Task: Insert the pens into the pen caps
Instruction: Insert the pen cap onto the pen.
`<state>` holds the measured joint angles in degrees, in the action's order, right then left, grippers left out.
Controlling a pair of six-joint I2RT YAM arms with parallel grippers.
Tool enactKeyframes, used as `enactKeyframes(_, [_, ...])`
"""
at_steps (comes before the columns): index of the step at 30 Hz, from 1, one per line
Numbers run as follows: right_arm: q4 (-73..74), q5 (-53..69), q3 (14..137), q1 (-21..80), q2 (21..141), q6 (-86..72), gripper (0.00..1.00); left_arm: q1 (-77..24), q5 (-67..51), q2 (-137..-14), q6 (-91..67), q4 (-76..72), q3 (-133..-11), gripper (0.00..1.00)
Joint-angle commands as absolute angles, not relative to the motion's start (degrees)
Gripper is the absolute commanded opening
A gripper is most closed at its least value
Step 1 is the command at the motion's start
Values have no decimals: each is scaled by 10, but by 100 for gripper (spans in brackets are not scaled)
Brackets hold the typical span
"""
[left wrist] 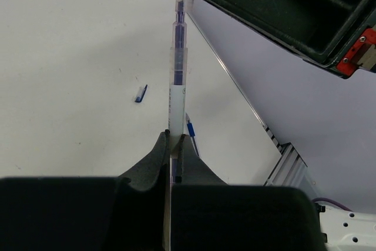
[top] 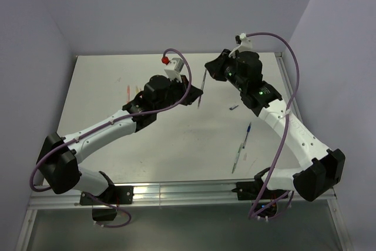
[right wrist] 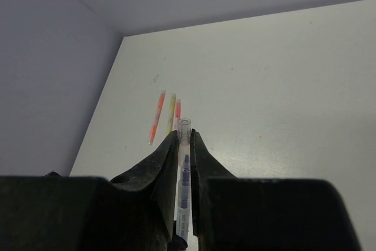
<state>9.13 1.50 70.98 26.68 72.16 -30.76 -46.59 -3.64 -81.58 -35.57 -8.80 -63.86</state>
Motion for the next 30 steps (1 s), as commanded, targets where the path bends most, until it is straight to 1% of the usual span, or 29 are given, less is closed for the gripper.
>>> enactKeyframes(1, [110, 11, 737, 279, 729, -294, 0, -463, -5, -790, -346, -115, -635, 0])
enactKeyframes(13, [120, 1, 743, 297, 735, -281, 0, -462, -3, -783, -347, -117, -628, 0])
enactKeyframes(14, [120, -12, 743, 299, 736, -280, 0, -461, 15, -783, -347, -118, -628, 0])
enactKeyframes(30, [129, -45, 747, 314, 745, -270, 0, -461, 18, -776, -345, -120, -624, 0])
